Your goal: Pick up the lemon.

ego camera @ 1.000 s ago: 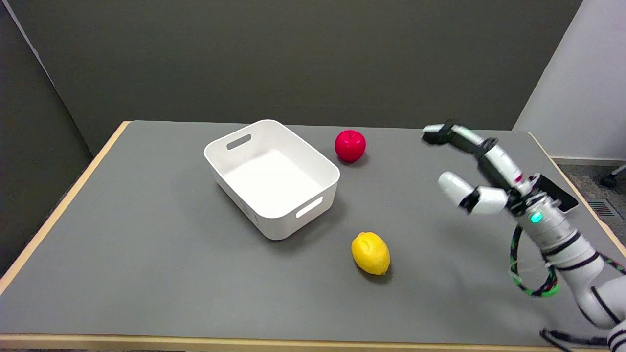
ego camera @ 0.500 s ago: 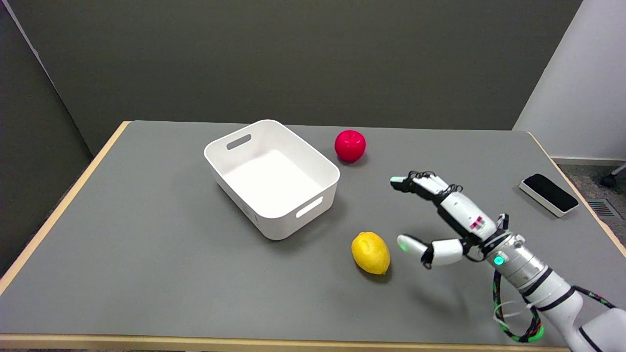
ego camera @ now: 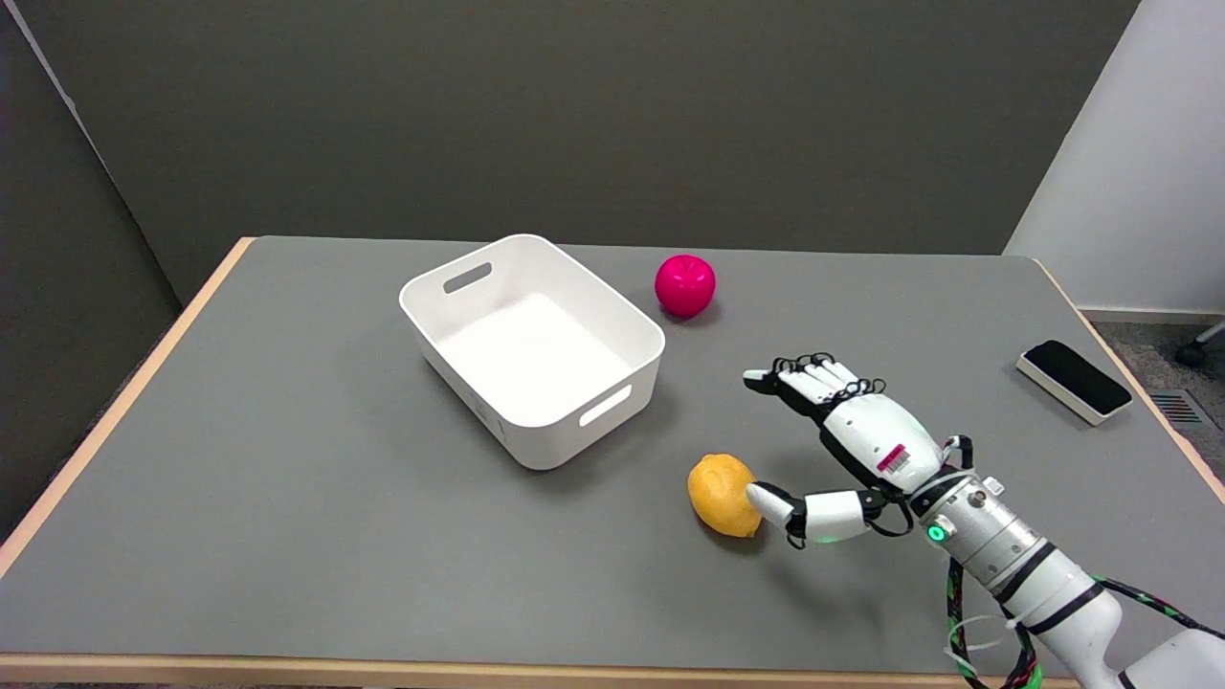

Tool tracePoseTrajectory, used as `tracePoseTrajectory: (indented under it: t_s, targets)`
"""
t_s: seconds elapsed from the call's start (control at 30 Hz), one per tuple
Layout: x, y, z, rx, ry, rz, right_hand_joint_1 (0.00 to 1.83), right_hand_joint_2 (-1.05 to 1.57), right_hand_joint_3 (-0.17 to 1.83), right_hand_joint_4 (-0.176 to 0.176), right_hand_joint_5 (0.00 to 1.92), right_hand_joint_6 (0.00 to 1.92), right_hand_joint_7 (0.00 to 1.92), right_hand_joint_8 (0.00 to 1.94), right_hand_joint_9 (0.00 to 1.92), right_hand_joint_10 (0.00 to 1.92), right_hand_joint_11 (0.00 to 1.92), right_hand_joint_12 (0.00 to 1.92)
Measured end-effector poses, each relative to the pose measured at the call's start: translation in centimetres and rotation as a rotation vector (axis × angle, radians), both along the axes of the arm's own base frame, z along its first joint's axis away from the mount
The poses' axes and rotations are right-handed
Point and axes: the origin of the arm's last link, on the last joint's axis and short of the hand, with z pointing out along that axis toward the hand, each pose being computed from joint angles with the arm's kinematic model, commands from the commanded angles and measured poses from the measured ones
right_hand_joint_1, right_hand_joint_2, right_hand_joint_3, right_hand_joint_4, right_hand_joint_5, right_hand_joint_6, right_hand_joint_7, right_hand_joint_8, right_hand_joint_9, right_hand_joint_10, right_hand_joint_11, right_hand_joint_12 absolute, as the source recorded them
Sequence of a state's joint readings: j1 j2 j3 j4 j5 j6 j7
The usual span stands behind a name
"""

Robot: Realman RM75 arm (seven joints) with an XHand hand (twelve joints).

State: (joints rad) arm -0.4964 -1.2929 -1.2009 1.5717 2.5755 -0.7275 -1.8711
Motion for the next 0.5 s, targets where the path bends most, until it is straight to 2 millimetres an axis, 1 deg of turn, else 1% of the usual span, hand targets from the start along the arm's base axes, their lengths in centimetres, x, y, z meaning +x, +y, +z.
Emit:
tracePoseTrajectory:
  t_s: [0.27,0.5]
  targets:
    - [0.8,0.4,-1.5,0.009,0.045,-0.001,0.45,0.64,0.77,-0.176,0.16,0.42,0.27,0.50,0.12,0.91,0.04,1.30]
    - [0.9,0.7,-2.4,0.030,0.068,-0.018,0.46,0.64,0.78,-0.171,0.17,0.42,0.28,0.49,0.13,0.91,0.04,1.29]
